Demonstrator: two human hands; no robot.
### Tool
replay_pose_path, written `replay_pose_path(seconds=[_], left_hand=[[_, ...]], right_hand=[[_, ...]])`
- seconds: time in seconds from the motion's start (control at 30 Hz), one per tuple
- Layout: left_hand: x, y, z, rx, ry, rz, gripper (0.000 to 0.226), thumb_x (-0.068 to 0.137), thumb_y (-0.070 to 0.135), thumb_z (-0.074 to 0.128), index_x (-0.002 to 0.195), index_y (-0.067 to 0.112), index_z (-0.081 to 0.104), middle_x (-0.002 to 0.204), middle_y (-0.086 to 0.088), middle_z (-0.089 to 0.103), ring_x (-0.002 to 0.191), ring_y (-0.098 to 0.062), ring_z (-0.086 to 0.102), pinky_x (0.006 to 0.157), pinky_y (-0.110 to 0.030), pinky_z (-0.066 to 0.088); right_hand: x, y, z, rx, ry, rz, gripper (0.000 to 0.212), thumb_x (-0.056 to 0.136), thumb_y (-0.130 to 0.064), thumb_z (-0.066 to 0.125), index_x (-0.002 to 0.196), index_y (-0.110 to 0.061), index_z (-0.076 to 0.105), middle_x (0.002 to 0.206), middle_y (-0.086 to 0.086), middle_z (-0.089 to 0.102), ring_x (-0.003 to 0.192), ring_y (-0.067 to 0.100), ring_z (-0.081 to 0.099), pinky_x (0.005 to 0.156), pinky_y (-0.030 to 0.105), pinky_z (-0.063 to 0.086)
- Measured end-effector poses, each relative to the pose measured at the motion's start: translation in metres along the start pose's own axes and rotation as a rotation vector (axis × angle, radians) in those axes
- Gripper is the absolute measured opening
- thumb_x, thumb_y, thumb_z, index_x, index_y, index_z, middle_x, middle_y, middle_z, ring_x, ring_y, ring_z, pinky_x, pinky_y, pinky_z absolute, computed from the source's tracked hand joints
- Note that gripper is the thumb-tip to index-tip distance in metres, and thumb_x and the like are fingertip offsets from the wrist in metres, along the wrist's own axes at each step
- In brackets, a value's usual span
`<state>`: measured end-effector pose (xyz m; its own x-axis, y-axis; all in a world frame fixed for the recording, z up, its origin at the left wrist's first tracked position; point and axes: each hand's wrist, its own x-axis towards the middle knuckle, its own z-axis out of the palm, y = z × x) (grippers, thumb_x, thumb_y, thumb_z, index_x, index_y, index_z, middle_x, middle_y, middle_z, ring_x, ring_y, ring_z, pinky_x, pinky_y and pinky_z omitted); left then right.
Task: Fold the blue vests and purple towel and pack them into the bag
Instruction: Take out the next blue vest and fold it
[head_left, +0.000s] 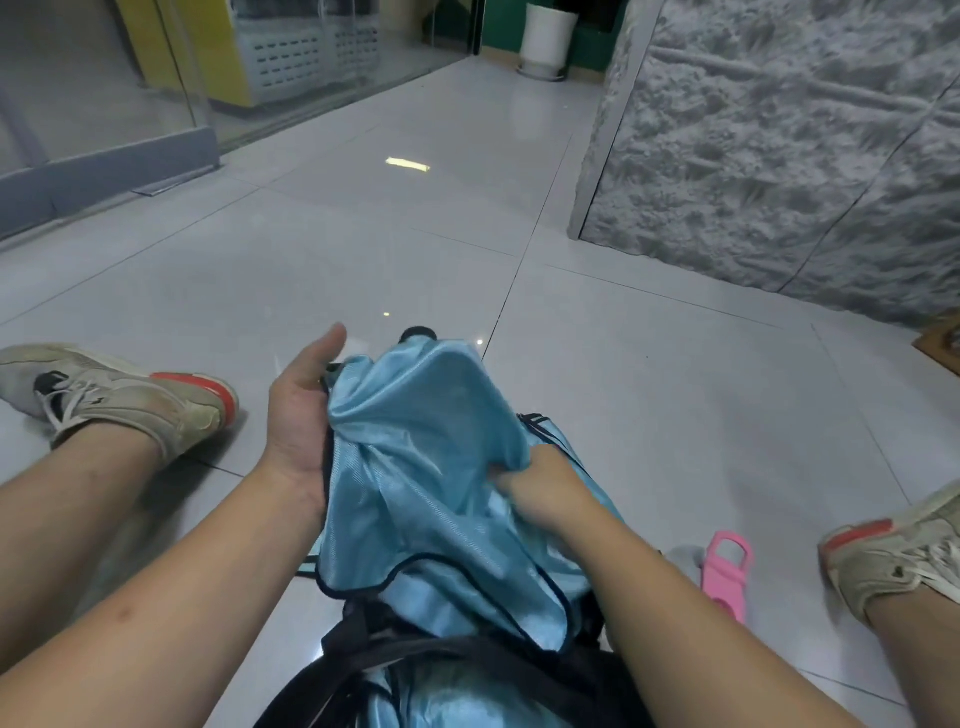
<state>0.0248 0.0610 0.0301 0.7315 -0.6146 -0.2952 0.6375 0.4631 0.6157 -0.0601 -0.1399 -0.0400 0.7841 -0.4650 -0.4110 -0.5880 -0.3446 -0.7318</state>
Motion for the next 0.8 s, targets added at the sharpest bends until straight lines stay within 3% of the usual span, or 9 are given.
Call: replay_pose_path(seconds=[0.07, 0.17, 0.27, 0.33, 0.43, 0.57, 0.63, 0.7, 0.8], left_hand=[[0.001, 0.004, -0.002, 0.074, -0.007, -0.003, 0.046, 0.081, 0.051, 0.066, 0.102, 0.011, 0.072, 0.094, -0.012, 0.069, 0.084, -0.032, 0.068, 0.084, -0.039, 0.055], [0.005, 0.003, -0.008, 0.151, 0.030, 0.002, 0.021, 0.079, 0.029, 0.067, 0.091, 0.012, 0.073, 0.086, -0.010, 0.067, 0.074, -0.030, 0.068, 0.074, -0.038, 0.058], [0.015, -0.004, -0.023, 0.312, 0.121, -0.112, 0.030, 0.069, 0.004, 0.067, 0.097, 0.000, 0.076, 0.096, -0.025, 0.073, 0.087, -0.042, 0.074, 0.082, -0.053, 0.062], [0.020, -0.013, -0.031, 0.643, 0.250, -0.174, 0.034, 0.071, -0.006, 0.064, 0.103, -0.007, 0.074, 0.104, -0.032, 0.073, 0.095, -0.049, 0.073, 0.087, -0.061, 0.060], [0.028, -0.029, -0.051, 1.322, 0.335, -0.200, 0.024, 0.071, -0.003, 0.065, 0.095, -0.001, 0.069, 0.092, -0.020, 0.074, 0.082, -0.031, 0.071, 0.068, -0.036, 0.060], [0.033, -0.044, -0.072, 1.817, 0.279, -0.383, 0.050, 0.084, 0.014, 0.061, 0.132, 0.014, 0.049, 0.107, -0.003, 0.061, 0.088, -0.018, 0.062, 0.058, -0.026, 0.044], [0.038, -0.048, -0.078, 1.859, 0.301, -0.352, 0.068, 0.085, 0.014, 0.060, 0.149, 0.020, 0.036, 0.129, -0.009, 0.053, 0.091, -0.022, 0.065, 0.060, -0.026, 0.048], [0.039, -0.049, -0.073, 1.789, 0.310, -0.202, 0.073, 0.086, 0.012, 0.062, 0.154, 0.026, 0.037, 0.143, -0.008, 0.045, 0.101, -0.025, 0.064, 0.072, -0.028, 0.051], [0.043, -0.054, -0.063, 1.528, 0.288, -0.003, 0.031, 0.089, 0.022, 0.064, 0.119, 0.026, 0.070, 0.124, 0.004, 0.069, 0.113, -0.022, 0.066, 0.092, -0.031, 0.050]], right_hand=[[0.000, -0.010, -0.012, 0.168, 0.064, 0.021, 0.019, 0.087, -0.019, 0.061, 0.097, -0.008, 0.074, 0.090, 0.016, 0.077, 0.078, 0.027, 0.068, 0.073, 0.039, 0.055], [-0.005, -0.025, -0.034, 0.402, 0.049, -0.011, 0.026, 0.094, -0.002, 0.050, 0.102, -0.010, 0.073, 0.099, 0.017, 0.078, 0.089, 0.035, 0.074, 0.076, 0.043, 0.060], [-0.012, -0.036, -0.046, 0.792, -0.115, -0.037, 0.036, 0.093, 0.009, 0.044, 0.115, -0.002, 0.069, 0.106, 0.024, 0.074, 0.092, 0.039, 0.074, 0.081, 0.050, 0.062], [-0.015, -0.032, -0.048, 0.961, -0.263, -0.062, 0.048, 0.083, 0.009, 0.050, 0.127, -0.001, 0.066, 0.110, 0.023, 0.071, 0.098, 0.037, 0.069, 0.094, 0.051, 0.054], [-0.014, -0.017, -0.047, 1.053, -0.437, -0.096, 0.073, 0.071, -0.001, 0.059, 0.142, -0.016, 0.063, 0.128, 0.021, 0.066, 0.112, 0.040, 0.060, 0.107, 0.053, 0.042], [-0.005, -0.001, -0.044, 1.016, -0.385, -0.015, 0.052, 0.085, -0.012, 0.068, 0.137, -0.013, 0.068, 0.121, 0.017, 0.073, 0.104, 0.033, 0.069, 0.101, 0.044, 0.051], [-0.005, 0.004, -0.041, 0.863, -0.390, 0.041, 0.039, 0.095, -0.006, 0.062, 0.134, -0.005, 0.068, 0.109, 0.018, 0.075, 0.092, 0.030, 0.073, 0.087, 0.040, 0.057], [-0.004, 0.010, -0.037, 0.751, -0.483, 0.087, 0.050, 0.088, 0.005, 0.065, 0.137, -0.004, 0.065, 0.115, 0.023, 0.074, 0.092, 0.032, 0.074, 0.082, 0.040, 0.061], [-0.008, 0.017, -0.027, 0.577, -0.665, 0.092, 0.059, 0.079, 0.006, 0.066, 0.136, -0.009, 0.068, 0.124, 0.023, 0.071, 0.099, 0.033, 0.071, 0.094, 0.043, 0.058]])
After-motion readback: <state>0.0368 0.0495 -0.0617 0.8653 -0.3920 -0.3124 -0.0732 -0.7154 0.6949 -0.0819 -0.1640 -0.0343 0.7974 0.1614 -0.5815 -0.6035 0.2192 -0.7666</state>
